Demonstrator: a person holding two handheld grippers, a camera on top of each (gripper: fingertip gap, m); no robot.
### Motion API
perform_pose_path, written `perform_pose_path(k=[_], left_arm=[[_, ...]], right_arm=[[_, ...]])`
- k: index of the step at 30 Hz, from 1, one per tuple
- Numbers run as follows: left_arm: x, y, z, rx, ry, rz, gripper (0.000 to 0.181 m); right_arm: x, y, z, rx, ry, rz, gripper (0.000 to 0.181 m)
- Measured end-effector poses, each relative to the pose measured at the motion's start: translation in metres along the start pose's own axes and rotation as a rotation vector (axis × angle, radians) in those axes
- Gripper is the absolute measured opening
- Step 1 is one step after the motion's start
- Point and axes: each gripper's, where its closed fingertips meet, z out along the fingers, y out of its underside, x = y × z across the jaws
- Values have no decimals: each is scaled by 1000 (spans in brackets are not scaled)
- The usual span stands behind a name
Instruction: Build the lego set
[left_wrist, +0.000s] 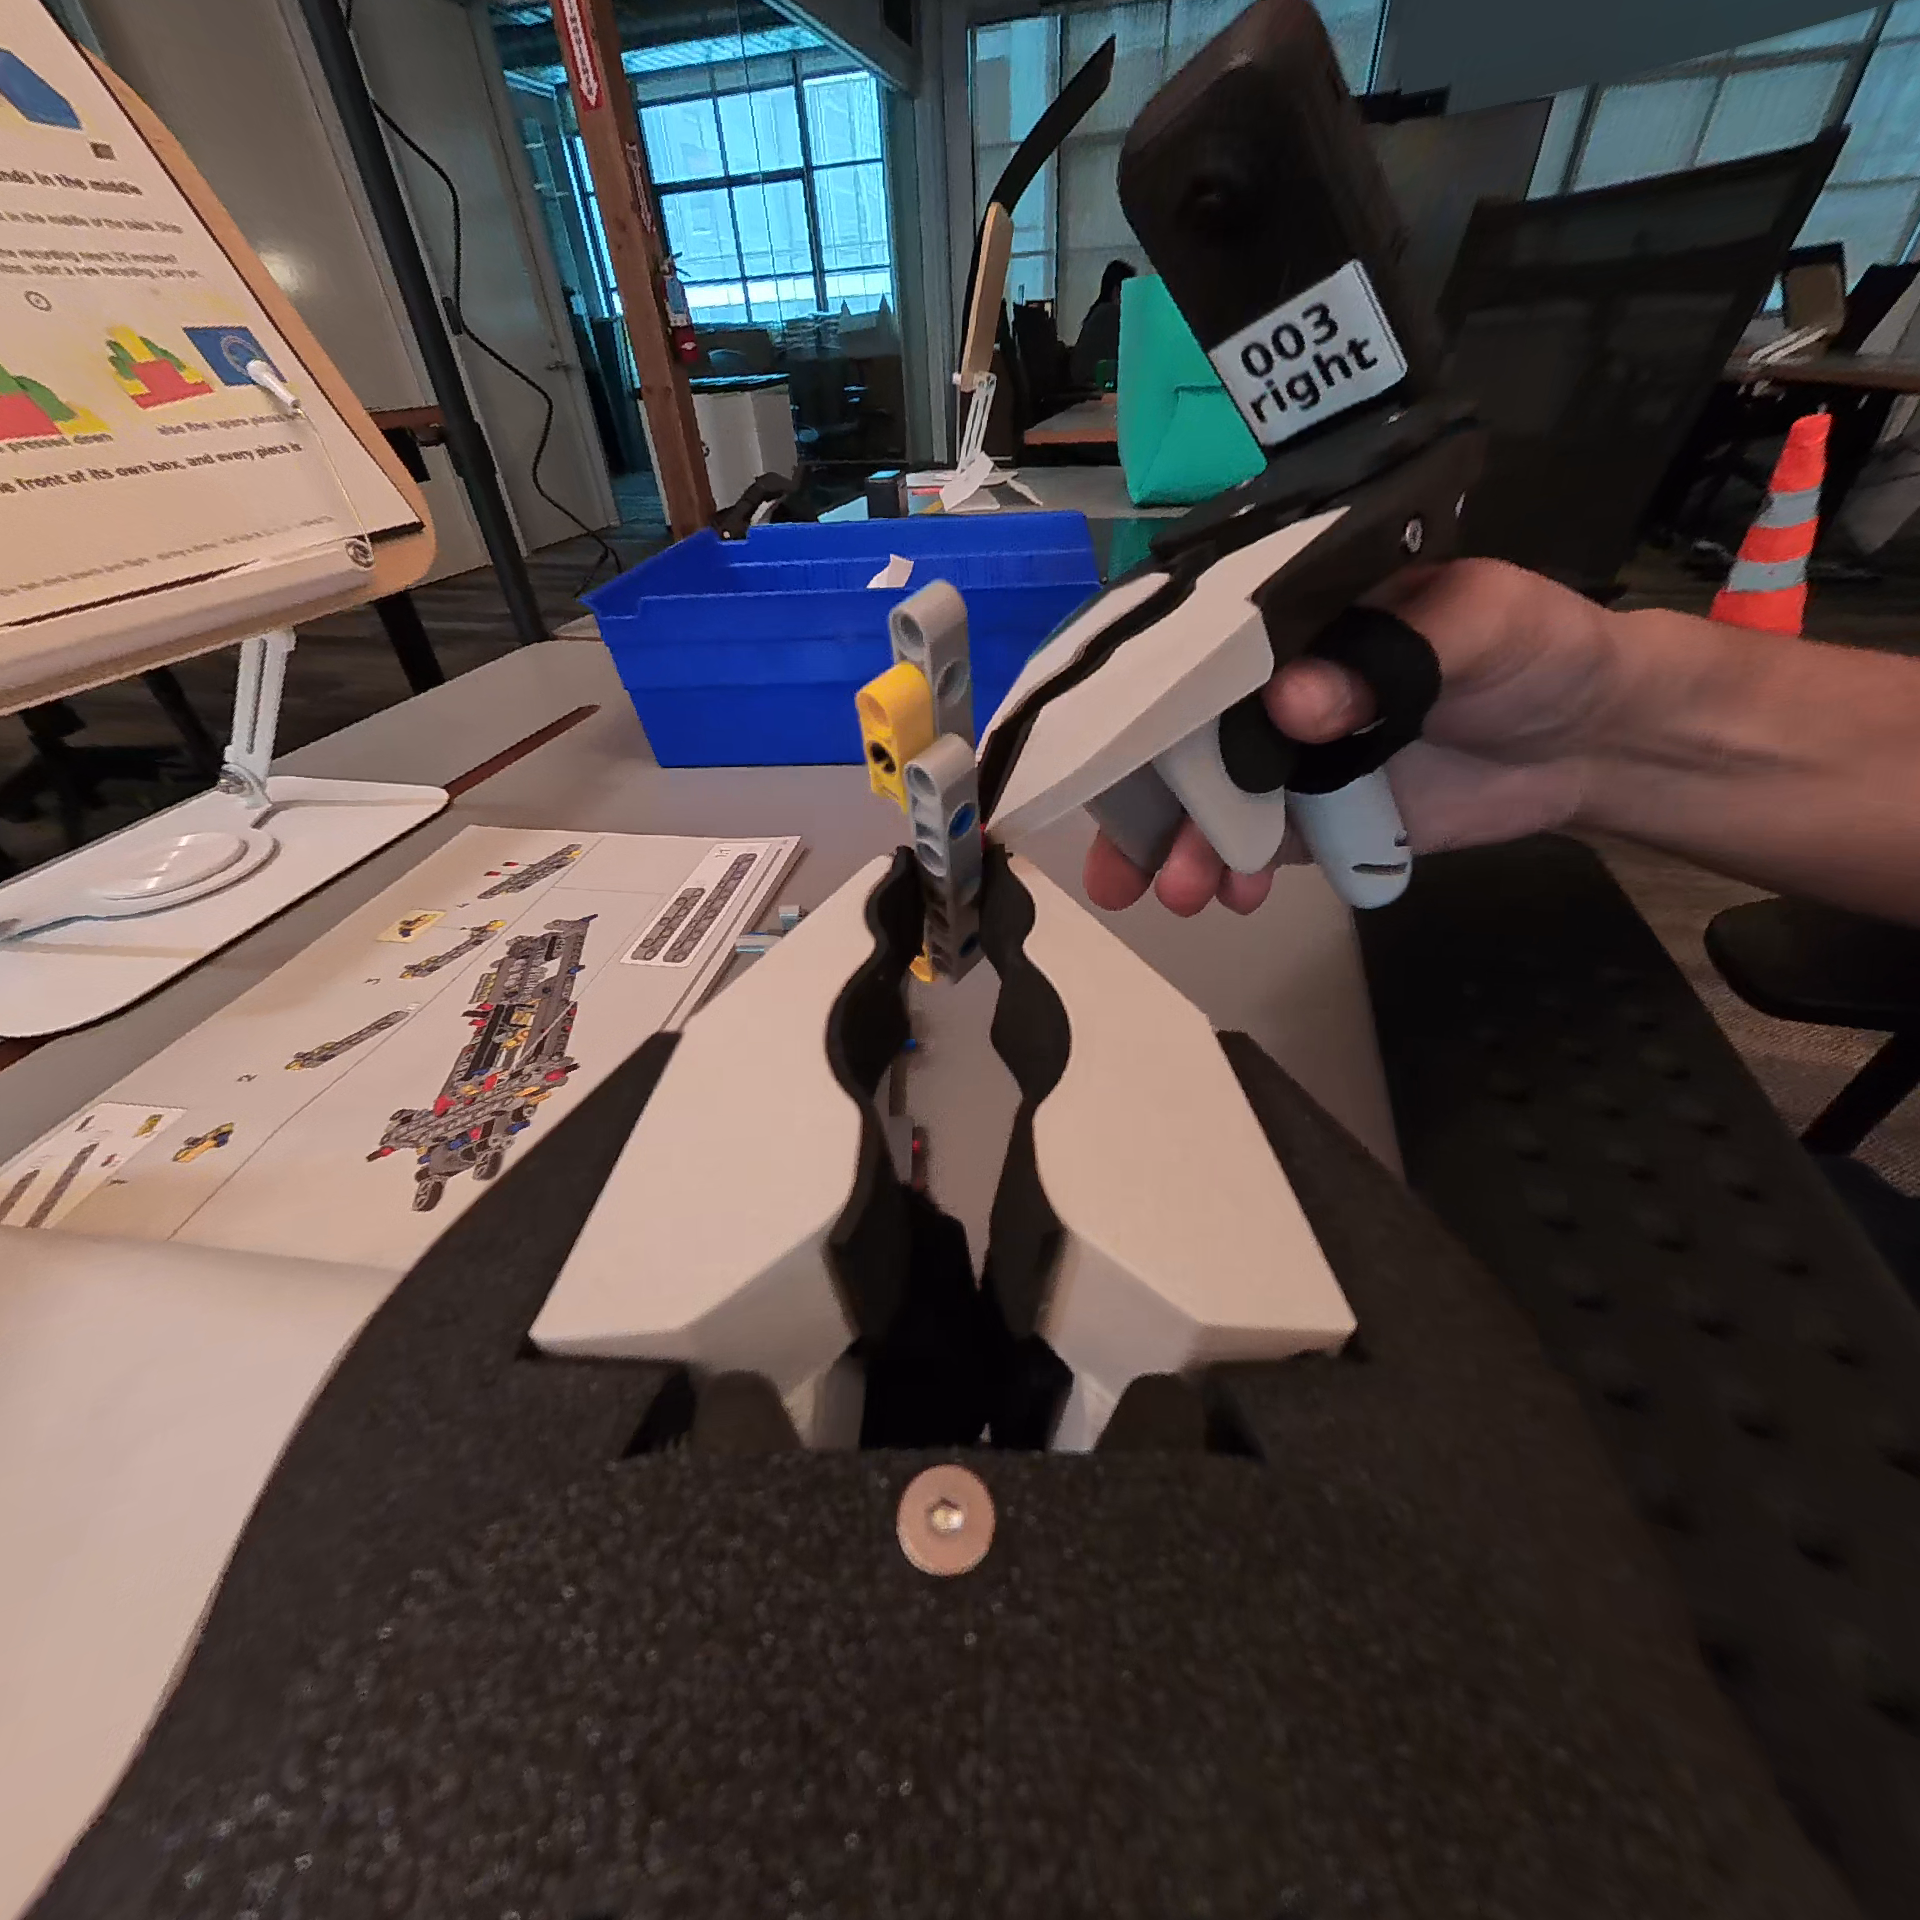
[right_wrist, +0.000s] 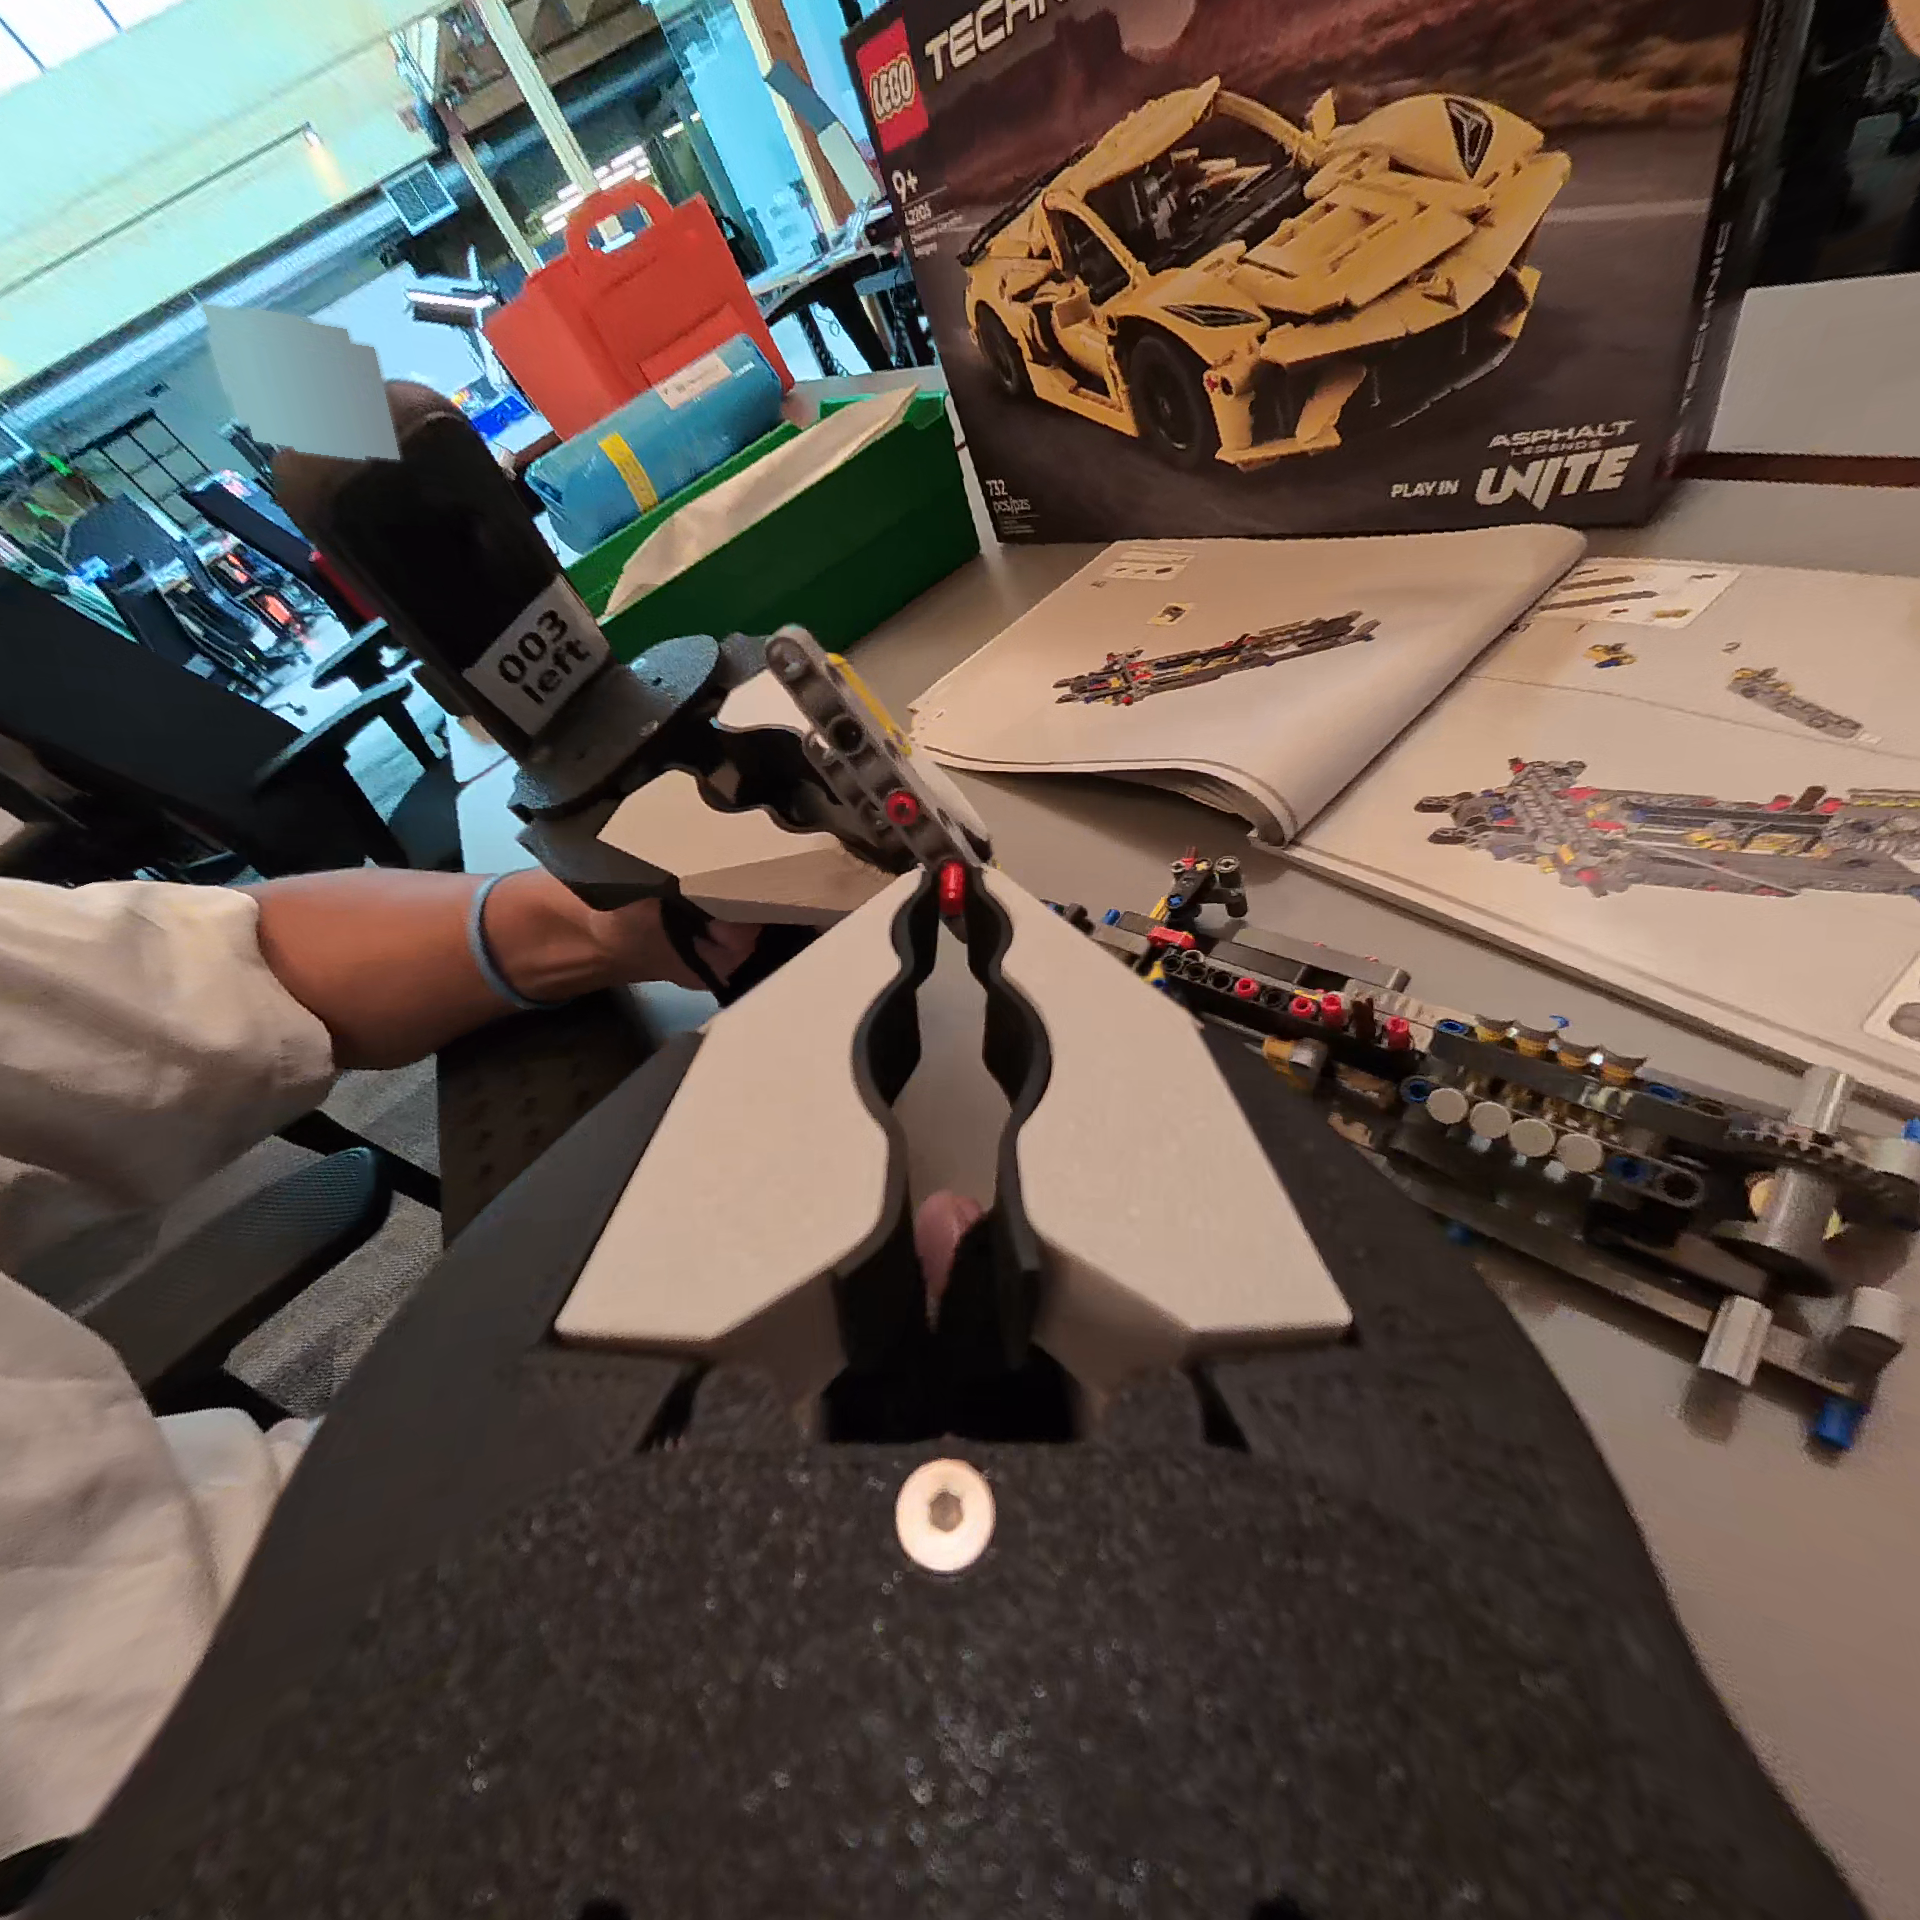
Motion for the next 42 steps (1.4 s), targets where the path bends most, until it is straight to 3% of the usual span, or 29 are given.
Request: perform_pose_path(k=[5,9,12,15,21,27,34,42], left_arm=[[-1,1,1,-7,-19,34,9],[-1,4,-1,-54,-37,210,9],[-3,14,-3,-126,-50,311,8],[-10,22,-4,-173,-53,281,9],[-26,28,-4,-196,-105,190,9],[-47,24,-12,-182,-169,126,9],[-62,23,-20,-190,-218,87,9],[-60,30,-17,-224,-212,98,9]], right_arm=[[1,0,0,-3,49,-49,3],[1,5,1,-8,-19,85,3],[4,15,-1,-45,-33,47,3],[19,34,-13,-221,26,-92,4],[63,104,-89,-1108,110,-581,4],[98,117,-151,-1611,168,-453,4],[113,125,-171,-1828,286,-401,4],[119,131,-170,-1871,307,-399,5]])
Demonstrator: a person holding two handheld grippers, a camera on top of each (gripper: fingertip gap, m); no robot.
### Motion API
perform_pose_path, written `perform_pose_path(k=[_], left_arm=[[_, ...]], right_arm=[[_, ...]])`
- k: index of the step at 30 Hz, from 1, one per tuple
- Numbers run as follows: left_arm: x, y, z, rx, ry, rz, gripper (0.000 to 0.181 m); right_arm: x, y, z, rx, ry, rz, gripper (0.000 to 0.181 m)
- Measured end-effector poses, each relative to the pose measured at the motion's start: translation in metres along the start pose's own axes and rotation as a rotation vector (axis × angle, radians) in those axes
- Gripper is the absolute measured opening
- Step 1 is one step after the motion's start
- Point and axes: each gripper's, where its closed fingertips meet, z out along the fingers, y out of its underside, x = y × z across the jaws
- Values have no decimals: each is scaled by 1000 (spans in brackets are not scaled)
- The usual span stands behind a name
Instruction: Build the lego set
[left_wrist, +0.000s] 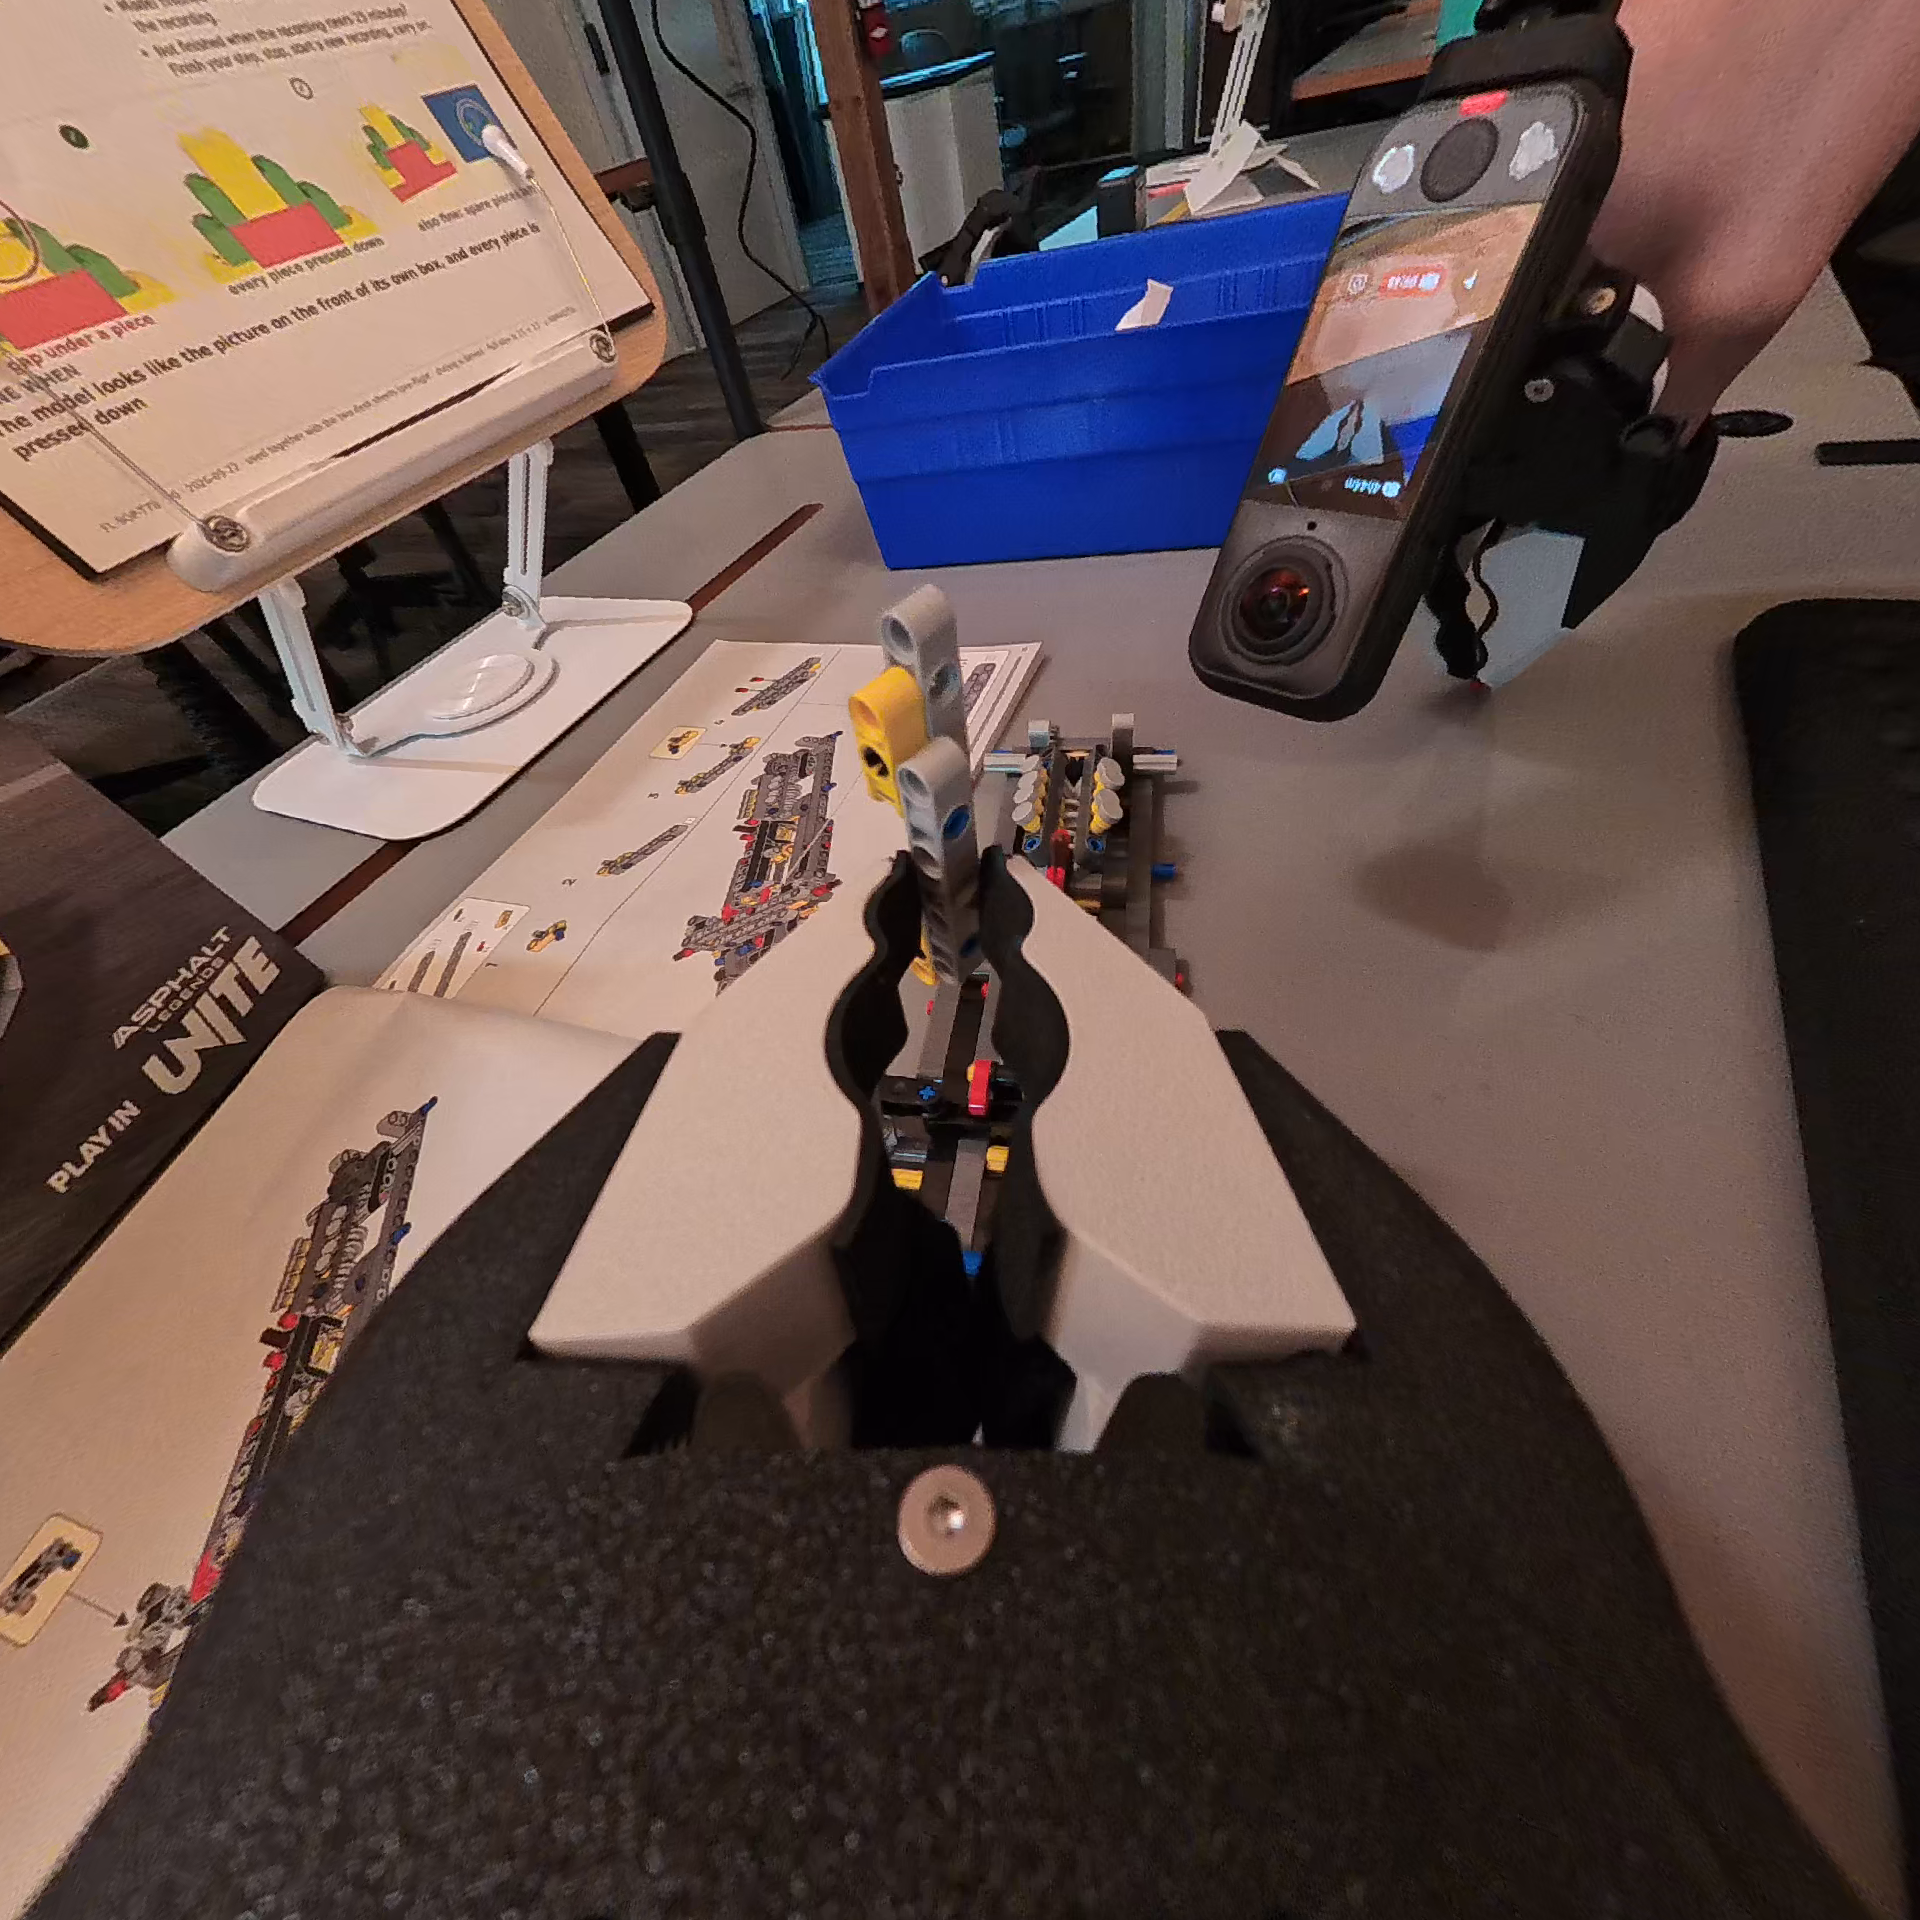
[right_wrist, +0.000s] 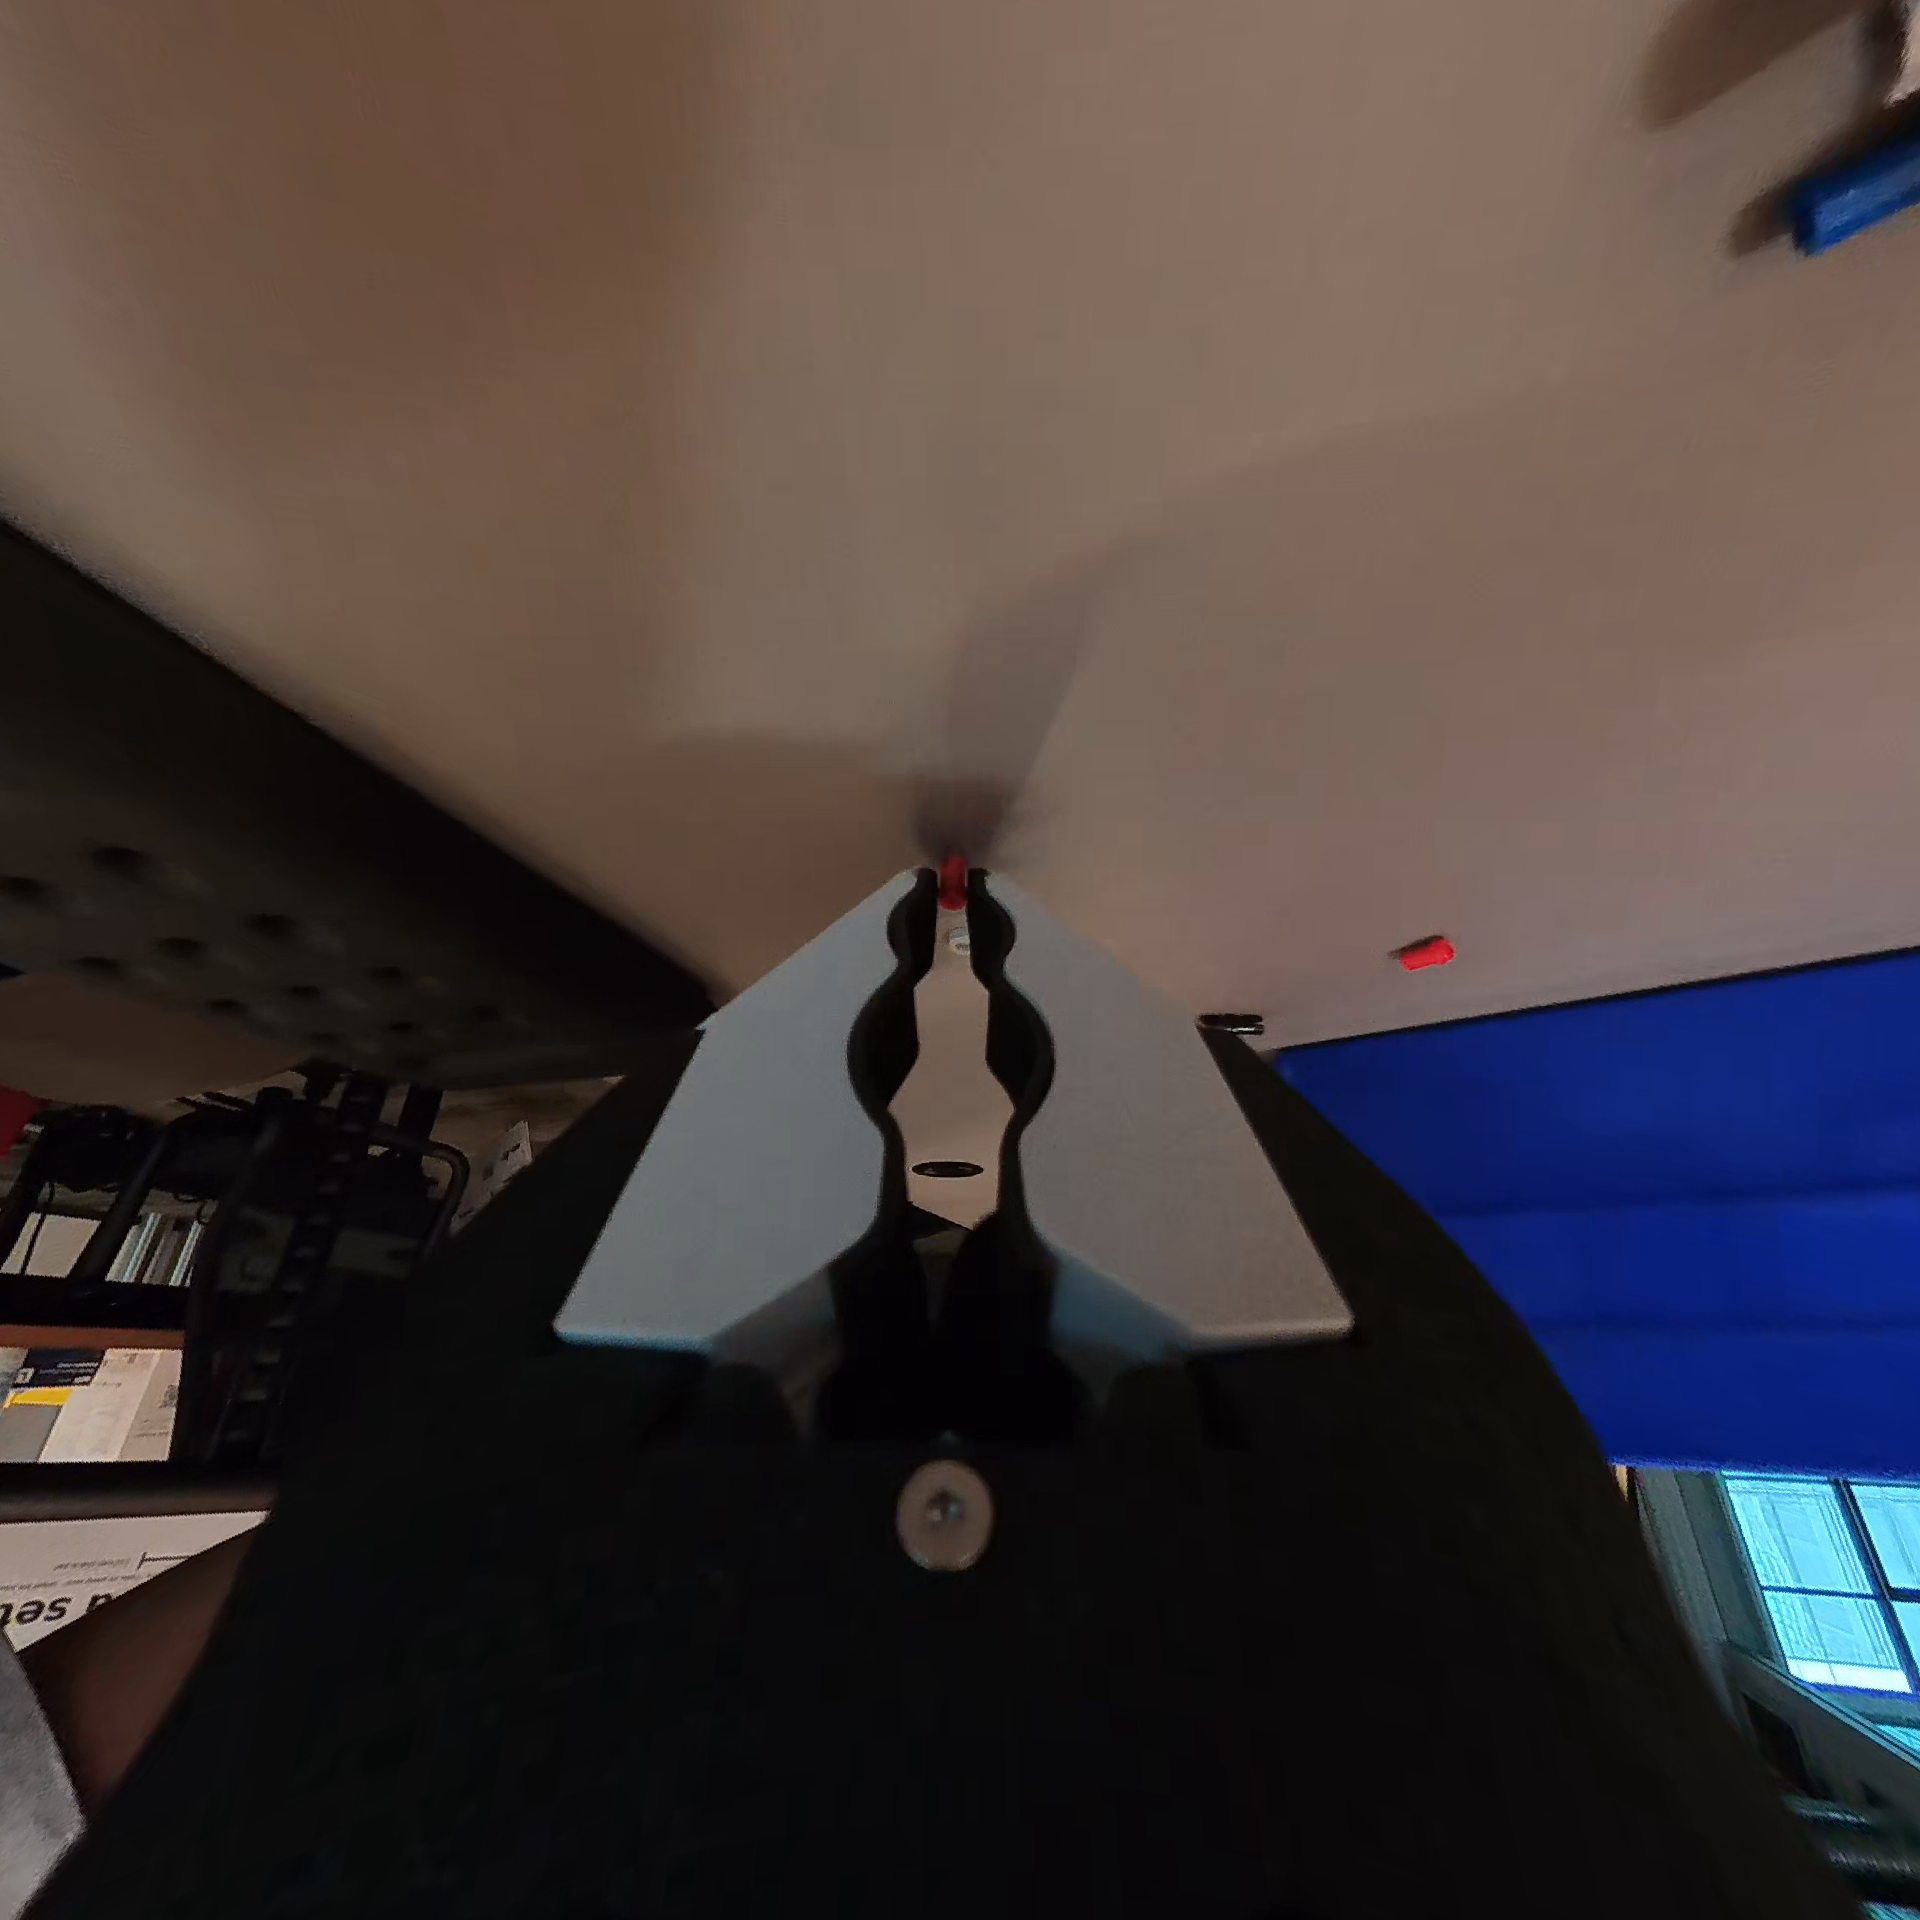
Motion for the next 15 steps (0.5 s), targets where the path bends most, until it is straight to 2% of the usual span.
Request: perform_pose_path(k=[10,15], left_arm=[[3,2,2,-13,7,15,9],[5,4,3,-22,12,30,9]], right_arm=[[2,-1,-1,22,17,-12,6],[1,-2,1,32,1,-9,13]])
